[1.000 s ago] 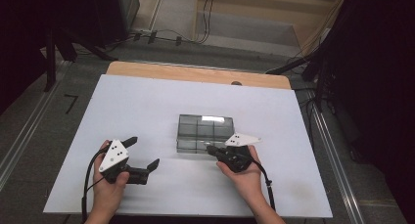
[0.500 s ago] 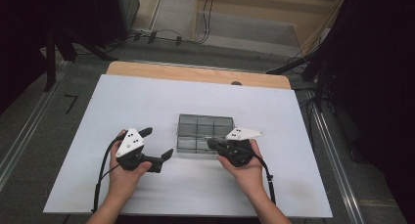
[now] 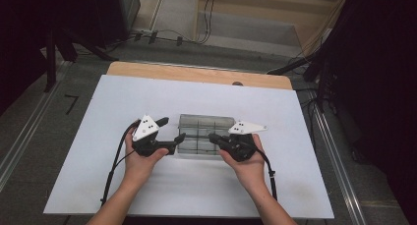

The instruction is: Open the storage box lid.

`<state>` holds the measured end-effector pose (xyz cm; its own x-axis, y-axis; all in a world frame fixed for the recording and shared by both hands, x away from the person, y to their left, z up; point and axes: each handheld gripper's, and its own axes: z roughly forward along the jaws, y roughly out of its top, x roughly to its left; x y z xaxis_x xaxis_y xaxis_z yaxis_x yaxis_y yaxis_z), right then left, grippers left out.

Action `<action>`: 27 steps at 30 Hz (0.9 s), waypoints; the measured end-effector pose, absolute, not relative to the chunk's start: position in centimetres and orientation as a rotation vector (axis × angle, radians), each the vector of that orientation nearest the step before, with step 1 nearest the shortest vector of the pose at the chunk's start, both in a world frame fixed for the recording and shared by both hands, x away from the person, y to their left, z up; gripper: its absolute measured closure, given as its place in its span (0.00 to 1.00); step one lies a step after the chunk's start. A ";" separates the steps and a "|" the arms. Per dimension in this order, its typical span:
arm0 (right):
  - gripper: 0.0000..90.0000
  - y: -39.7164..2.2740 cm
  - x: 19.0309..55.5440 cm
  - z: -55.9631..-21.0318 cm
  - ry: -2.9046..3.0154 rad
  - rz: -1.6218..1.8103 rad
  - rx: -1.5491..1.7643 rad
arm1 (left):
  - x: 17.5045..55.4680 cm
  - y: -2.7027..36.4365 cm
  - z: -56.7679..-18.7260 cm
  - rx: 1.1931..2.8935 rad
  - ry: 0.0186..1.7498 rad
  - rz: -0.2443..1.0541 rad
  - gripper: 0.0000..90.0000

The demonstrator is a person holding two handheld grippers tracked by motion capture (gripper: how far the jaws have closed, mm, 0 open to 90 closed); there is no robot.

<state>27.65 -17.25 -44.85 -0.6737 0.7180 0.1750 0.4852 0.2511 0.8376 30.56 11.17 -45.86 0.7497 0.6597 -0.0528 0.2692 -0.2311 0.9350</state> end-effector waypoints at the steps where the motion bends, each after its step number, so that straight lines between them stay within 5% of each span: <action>1: 0.97 -17.3 27.7 -44.8 2.280 1.388 1.123 | 30.6 11.2 -45.9 1.815 0.723 0.429 0.25; 12: 0.97 -17.4 28.6 -43.7 2.258 1.397 1.120 | 32.0 10.2 -45.3 1.838 0.682 0.423 0.46; 27: 0.97 -18.0 29.4 -43.0 2.239 1.405 1.118 | 33.2 9.9 -44.4 1.831 0.667 0.439 0.63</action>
<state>29.37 -18.00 -43.00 -0.6655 0.7279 0.1651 0.4651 0.2314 0.8545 33.15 9.86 -44.39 0.7737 0.6332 -0.0191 0.2329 -0.2563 0.9381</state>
